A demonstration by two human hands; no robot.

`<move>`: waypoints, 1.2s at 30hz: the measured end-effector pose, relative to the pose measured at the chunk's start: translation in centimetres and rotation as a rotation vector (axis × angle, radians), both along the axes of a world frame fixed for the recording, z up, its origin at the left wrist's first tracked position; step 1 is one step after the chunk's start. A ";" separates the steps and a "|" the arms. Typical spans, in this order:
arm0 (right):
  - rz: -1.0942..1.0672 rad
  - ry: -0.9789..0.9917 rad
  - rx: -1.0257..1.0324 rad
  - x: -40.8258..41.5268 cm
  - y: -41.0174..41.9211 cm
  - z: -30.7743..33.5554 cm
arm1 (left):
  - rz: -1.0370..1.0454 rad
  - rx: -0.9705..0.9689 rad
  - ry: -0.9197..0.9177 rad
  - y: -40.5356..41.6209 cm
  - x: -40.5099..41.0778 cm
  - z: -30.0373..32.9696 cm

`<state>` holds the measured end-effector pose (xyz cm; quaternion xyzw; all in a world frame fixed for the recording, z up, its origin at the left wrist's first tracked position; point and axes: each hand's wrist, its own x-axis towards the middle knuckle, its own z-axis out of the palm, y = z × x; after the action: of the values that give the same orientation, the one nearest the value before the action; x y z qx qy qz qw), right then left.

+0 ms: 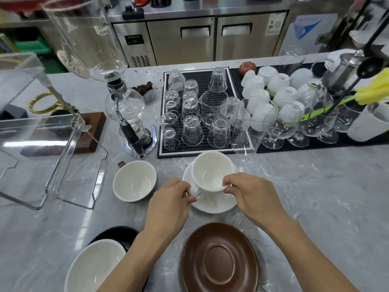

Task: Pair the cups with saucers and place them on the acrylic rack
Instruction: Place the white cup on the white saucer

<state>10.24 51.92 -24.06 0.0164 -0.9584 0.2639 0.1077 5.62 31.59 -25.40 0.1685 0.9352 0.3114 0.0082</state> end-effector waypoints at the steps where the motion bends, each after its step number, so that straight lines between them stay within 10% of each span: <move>1: -0.001 -0.010 -0.003 0.1 0.0 0.0 | -0.002 -0.004 -0.004 0.0 0.1 0.0; 36: -0.040 -0.019 -0.214 1.1 -1.0 -0.3 | 0.040 0.068 0.089 -2.3 0.9 1.1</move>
<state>11.31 50.93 -24.37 -0.0170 -0.9259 0.3625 0.1051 6.51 29.30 -24.31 0.1635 0.9267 0.3354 -0.0452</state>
